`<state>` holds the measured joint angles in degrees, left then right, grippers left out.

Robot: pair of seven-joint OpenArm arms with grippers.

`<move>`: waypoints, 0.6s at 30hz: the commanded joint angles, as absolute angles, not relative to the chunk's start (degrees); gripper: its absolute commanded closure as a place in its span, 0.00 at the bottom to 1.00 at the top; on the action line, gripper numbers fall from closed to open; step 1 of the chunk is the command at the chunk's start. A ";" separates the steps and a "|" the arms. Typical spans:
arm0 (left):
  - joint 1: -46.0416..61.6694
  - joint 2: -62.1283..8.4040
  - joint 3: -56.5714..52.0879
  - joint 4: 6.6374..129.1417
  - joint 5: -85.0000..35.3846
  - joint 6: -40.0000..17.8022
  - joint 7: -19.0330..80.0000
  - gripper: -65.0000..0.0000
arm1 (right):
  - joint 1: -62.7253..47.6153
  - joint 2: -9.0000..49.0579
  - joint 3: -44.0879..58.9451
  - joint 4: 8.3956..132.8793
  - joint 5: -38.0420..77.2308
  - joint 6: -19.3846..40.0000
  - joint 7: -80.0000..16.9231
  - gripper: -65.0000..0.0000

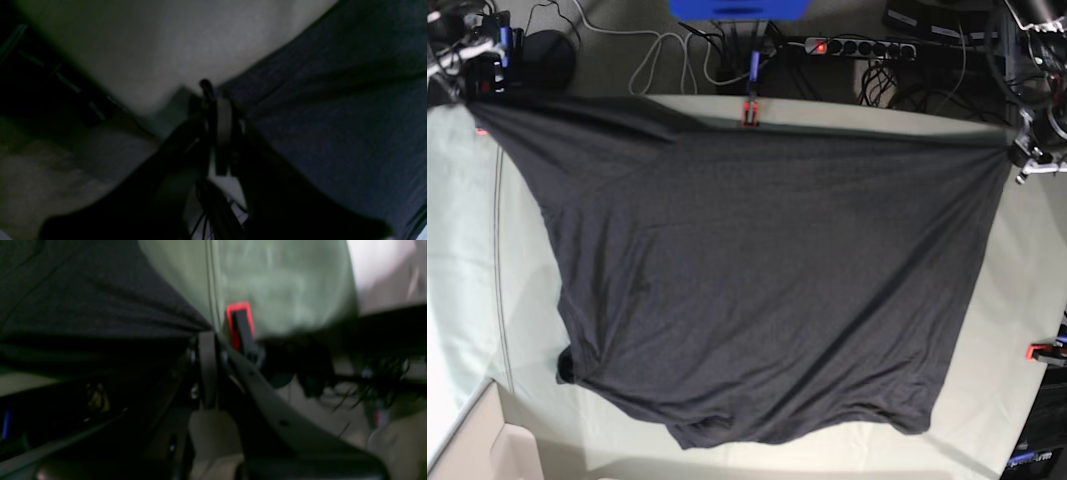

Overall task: Layout the t-shirt on the table in an organized manner, then fold the t-shirt properly
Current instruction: 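Lower the shirt onto the table with both grippers, spreading it flat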

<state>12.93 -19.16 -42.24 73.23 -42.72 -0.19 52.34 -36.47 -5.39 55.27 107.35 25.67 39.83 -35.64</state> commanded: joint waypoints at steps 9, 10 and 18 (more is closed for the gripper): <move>14.20 -19.91 -47.69 74.33 -43.12 0.04 52.26 1.00 | -38.55 -6.02 56.22 108.26 26.33 40.00 -33.89 1.00; 14.20 -19.91 -48.31 74.33 -43.12 0.04 52.26 1.00 | -38.64 -6.11 57.36 108.26 26.33 40.00 -33.45 1.00; 13.76 -18.24 -50.42 74.33 -43.12 0.04 51.82 1.00 | -38.55 -8.04 59.56 108.18 26.33 40.00 -30.29 1.00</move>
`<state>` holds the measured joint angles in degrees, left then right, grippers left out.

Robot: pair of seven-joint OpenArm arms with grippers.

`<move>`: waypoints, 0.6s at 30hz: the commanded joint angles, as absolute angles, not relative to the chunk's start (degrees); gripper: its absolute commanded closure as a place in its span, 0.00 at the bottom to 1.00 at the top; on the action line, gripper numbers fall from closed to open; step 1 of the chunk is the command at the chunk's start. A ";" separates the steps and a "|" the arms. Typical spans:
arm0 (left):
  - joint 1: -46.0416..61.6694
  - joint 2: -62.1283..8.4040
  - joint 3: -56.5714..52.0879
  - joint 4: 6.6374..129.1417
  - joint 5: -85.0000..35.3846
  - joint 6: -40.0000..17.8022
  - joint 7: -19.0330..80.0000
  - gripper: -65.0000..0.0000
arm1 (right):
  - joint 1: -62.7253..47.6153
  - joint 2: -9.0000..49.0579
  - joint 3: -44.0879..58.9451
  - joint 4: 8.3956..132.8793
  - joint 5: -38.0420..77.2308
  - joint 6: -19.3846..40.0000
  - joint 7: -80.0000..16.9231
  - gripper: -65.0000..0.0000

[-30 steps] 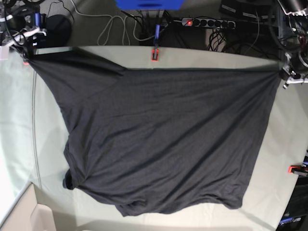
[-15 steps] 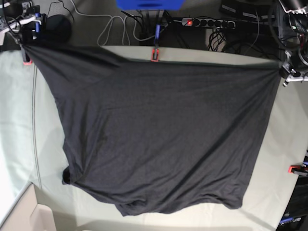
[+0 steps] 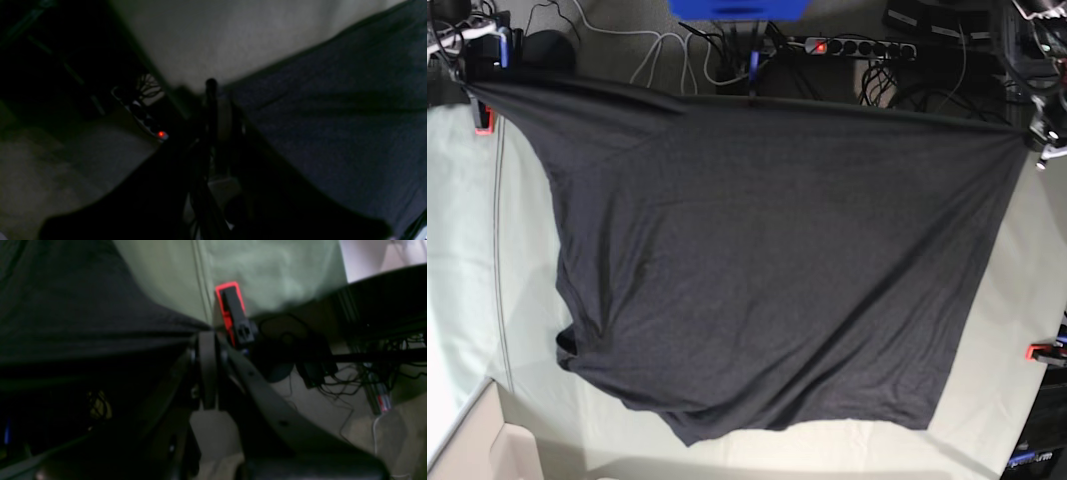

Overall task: Layout the t-shirt on the table in an organized manner, then fold the t-shirt properly
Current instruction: 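Lower the shirt onto the table with both grippers, spreading it flat, then fold the held shirt edge over onto the shirt body with both grippers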

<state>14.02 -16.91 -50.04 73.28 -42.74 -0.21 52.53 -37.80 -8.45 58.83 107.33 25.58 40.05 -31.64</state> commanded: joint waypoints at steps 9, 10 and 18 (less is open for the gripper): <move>13.67 -17.98 -50.42 74.33 -42.86 0.04 51.74 1.00 | -38.64 -7.69 59.56 103.34 26.33 40.00 -30.11 1.00; 13.67 -17.98 -50.42 74.33 -42.95 0.04 51.74 1.00 | -38.64 -7.69 59.47 103.34 26.33 40.00 -30.11 1.00; 12.53 -17.27 -50.42 74.33 -43.12 0.04 51.82 1.00 | -37.76 -7.43 57.45 103.43 26.33 40.00 -30.11 1.00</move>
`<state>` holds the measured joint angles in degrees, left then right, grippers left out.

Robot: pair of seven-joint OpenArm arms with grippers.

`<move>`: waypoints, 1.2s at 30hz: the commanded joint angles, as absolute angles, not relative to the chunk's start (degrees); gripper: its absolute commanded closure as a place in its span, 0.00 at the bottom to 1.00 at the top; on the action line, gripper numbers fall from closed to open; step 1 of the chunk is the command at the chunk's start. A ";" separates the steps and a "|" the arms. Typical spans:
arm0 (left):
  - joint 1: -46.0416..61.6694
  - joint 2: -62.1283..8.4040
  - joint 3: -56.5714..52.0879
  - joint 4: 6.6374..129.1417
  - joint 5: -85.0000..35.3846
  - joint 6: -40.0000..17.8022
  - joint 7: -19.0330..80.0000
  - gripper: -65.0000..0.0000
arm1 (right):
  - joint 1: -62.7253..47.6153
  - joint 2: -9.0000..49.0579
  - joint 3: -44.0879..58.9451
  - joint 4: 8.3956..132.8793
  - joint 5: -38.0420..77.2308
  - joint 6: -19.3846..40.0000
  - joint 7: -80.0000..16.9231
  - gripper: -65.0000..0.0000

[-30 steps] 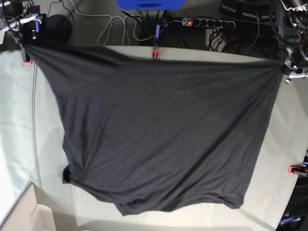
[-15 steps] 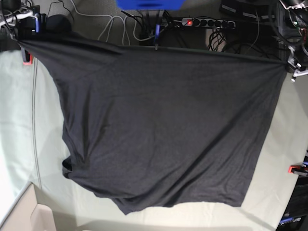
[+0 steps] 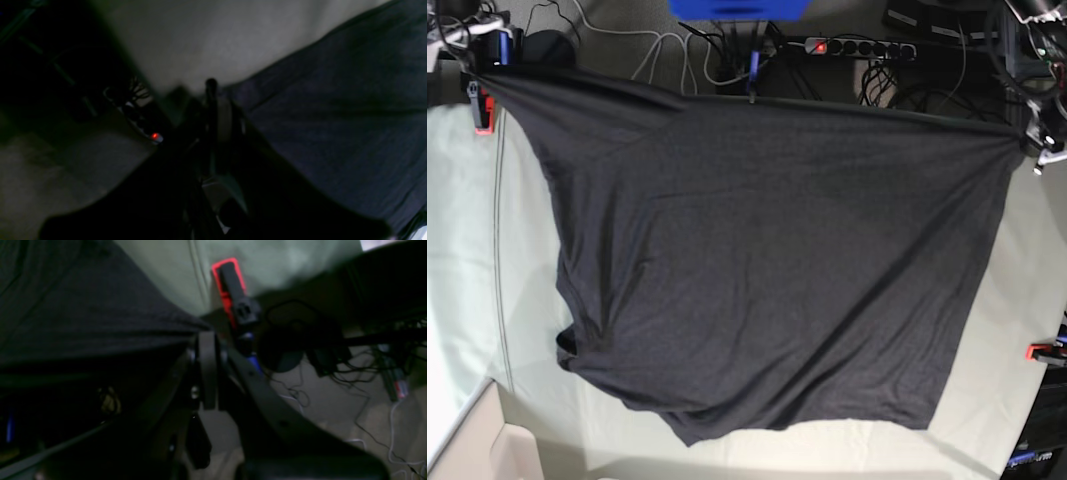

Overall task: Layout the t-shirt on the table in an organized manner, then fold the t-shirt properly
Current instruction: 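Fold the held shirt edge over onto the shirt body with both grippers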

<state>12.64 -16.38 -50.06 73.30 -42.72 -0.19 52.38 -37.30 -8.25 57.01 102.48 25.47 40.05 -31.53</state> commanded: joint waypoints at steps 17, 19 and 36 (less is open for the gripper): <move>11.74 -15.60 -50.51 82.95 -43.21 0.04 51.82 1.00 | -28.97 -3.56 49.89 103.52 26.33 40.00 -30.64 1.00; 11.65 -15.60 -50.51 82.95 -43.21 0.04 51.82 1.00 | -27.74 -3.56 49.54 103.52 26.33 40.00 -30.64 1.00; 0.84 -14.46 -46.90 82.15 -42.68 0.13 51.91 1.00 | -14.29 1.27 48.31 102.99 26.33 40.00 -30.81 1.00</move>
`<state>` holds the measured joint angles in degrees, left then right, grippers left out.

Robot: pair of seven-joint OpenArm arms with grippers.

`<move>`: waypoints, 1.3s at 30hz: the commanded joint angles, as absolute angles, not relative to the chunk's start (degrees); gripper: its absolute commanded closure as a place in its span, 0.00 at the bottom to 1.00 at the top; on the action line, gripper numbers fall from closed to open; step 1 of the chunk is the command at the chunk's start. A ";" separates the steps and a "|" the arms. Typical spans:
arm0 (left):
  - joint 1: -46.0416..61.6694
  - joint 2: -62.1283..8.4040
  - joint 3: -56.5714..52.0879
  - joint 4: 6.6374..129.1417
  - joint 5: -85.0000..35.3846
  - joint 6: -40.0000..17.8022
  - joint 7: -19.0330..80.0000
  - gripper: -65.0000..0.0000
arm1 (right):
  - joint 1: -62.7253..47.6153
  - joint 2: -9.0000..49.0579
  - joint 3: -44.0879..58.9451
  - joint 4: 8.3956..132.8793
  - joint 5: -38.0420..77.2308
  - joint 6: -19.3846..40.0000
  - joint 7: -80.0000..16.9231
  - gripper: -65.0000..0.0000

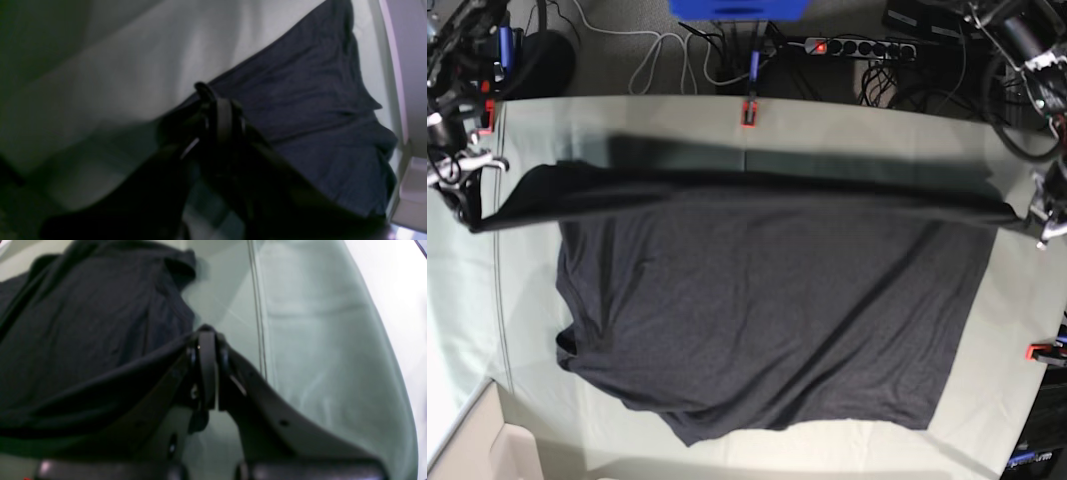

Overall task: Layout the t-shirt on the table in an organized manner, then fold the t-shirt properly
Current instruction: 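Fold the held shirt edge over onto the shirt body with both grippers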

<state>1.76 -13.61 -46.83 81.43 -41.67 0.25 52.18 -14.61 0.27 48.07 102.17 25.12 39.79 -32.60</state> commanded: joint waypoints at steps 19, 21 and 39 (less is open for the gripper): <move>-10.77 -17.80 -39.78 68.18 -42.59 0.66 47.43 1.00 | -2.07 3.21 45.49 94.37 17.01 40.00 -33.19 1.00; -10.77 -17.71 -39.69 68.18 -42.59 0.66 45.67 1.00 | -1.80 3.65 45.49 92.79 17.01 40.00 -33.01 1.00; -16.84 -18.77 -34.51 54.81 -42.59 0.66 42.59 0.99 | -0.22 5.76 40.92 86.99 17.01 40.00 -32.66 0.97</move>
<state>-15.46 -17.56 -34.26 53.87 -41.69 1.10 43.05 -0.95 4.91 40.91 86.19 15.88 39.81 -34.22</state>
